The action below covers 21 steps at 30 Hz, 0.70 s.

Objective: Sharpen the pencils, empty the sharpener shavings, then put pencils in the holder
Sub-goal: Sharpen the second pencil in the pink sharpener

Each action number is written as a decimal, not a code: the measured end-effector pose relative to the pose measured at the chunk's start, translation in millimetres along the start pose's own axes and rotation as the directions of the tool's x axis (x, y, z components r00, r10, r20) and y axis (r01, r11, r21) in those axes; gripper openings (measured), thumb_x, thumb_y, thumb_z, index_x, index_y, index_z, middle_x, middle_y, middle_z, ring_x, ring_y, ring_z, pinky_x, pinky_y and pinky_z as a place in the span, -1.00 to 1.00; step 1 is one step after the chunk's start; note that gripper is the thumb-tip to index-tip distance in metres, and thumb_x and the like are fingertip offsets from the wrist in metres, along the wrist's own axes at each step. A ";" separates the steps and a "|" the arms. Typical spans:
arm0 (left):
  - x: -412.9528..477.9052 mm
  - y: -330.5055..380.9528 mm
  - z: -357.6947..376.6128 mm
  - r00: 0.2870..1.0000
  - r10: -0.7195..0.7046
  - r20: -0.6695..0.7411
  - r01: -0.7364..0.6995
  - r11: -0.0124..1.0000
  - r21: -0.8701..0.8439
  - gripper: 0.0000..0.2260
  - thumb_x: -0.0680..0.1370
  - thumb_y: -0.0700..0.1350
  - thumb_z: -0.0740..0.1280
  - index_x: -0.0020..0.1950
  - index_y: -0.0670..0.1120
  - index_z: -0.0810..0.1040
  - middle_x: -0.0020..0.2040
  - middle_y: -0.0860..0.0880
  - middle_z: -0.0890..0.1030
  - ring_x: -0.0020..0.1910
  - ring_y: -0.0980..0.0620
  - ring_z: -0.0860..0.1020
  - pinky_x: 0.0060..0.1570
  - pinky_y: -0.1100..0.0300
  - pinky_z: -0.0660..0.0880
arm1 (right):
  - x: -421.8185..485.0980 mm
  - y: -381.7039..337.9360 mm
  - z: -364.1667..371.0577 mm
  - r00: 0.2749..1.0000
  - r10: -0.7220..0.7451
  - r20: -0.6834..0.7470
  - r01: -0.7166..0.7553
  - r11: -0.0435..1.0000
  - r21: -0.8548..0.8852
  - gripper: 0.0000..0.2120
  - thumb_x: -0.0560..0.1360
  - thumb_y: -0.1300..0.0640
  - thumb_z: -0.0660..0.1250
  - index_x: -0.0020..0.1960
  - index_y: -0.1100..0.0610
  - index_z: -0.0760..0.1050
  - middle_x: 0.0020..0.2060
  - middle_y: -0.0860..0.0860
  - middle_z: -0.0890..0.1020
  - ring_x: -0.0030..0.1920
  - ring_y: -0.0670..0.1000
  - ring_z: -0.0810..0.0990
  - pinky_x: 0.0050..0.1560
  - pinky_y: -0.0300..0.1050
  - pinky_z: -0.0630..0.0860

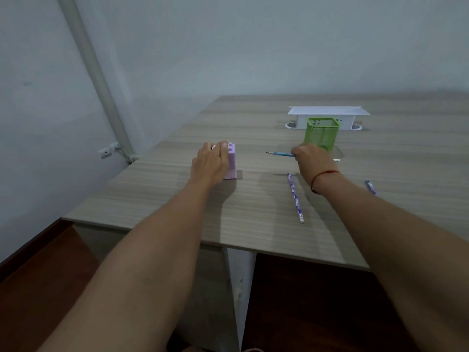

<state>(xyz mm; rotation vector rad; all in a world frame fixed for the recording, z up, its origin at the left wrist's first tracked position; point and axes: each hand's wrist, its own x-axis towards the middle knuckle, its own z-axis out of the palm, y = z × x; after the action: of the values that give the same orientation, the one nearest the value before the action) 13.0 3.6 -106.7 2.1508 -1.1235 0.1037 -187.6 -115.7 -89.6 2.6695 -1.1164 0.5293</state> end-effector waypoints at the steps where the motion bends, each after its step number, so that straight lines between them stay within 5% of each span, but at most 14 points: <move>1: -0.3 0.2 -0.6 1.000 -0.001 -0.003 0.001 1.000 -0.002 -0.66 0.65 0.02 -0.06 0.27 0.06 0.44 0.21 -0.16 0.46 0.23 -0.20 0.42 0.25 -0.08 0.36 | -0.5 -1.3 0.8 1.000 0.004 0.000 -0.004 1.000 -0.007 -0.79 0.57 0.37 0.14 0.07 0.25 0.53 0.00 0.18 0.59 -0.02 0.20 0.60 -0.12 0.00 0.49; 12: -27.3 17.6 3.3 0.999 0.009 -0.047 -0.009 1.000 0.015 -0.67 0.64 -0.03 0.00 0.23 -0.06 0.49 0.21 -0.22 0.48 0.23 -0.22 0.43 0.21 -0.05 0.37 | -31.4 1.7 -7.5 0.925 0.321 0.202 -0.345 0.934 0.096 -0.75 0.52 0.32 0.22 0.18 0.32 0.50 0.17 0.26 0.56 0.17 0.25 0.57 0.14 0.03 0.53; 21: -48.8 23.5 -5.0 0.999 0.015 -0.047 -0.014 0.999 0.035 -0.67 0.64 -0.03 -0.01 0.23 -0.06 0.48 0.19 -0.22 0.48 0.21 -0.23 0.44 0.19 -0.07 0.39 | -52.9 -22.3 -25.6 0.938 0.236 0.254 -0.271 0.956 0.115 -0.70 0.52 0.04 0.30 0.15 0.21 0.51 0.13 0.16 0.59 0.07 0.18 0.58 0.05 -0.08 0.50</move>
<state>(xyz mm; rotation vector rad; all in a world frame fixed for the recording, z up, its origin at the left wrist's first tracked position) -33.6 31.4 -108.2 2.1597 -1.1183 0.1806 -212.3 -58.0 -88.3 2.7888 -1.5640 0.3502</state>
